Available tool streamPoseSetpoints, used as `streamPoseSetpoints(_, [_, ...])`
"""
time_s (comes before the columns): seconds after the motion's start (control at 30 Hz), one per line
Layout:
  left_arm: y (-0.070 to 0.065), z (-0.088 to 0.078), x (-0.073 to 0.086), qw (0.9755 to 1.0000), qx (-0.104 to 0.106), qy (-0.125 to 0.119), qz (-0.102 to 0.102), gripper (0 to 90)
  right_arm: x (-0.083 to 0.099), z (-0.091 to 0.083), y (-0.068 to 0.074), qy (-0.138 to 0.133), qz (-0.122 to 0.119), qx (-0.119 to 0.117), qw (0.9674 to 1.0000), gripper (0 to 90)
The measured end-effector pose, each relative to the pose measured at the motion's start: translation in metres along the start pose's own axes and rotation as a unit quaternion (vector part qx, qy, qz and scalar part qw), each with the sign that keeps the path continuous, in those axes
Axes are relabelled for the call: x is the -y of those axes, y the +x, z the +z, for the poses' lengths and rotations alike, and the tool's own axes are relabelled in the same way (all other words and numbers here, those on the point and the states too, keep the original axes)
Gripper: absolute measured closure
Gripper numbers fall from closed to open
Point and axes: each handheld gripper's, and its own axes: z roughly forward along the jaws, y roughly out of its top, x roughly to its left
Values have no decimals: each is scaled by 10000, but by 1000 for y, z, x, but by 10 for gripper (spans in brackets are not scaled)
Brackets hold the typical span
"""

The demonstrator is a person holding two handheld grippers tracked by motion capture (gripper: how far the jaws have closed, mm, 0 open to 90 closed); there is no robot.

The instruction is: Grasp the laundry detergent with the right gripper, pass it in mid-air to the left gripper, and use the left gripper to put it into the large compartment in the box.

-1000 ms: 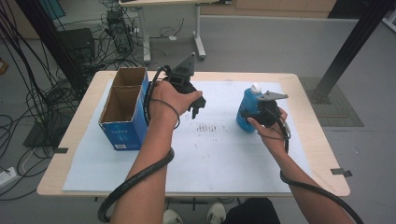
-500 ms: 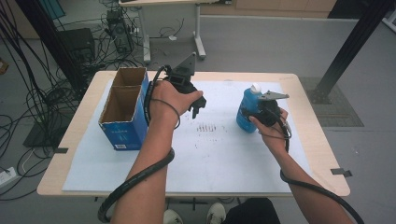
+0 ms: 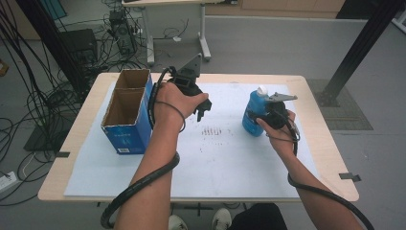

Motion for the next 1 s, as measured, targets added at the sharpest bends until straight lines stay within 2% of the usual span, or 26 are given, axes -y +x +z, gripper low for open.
streamPoseSetpoints(1.0, [0, -4, 0, 10000, -26, -23, 11, 59, 1, 0, -2, -33, 3, -83, 10000, 429])
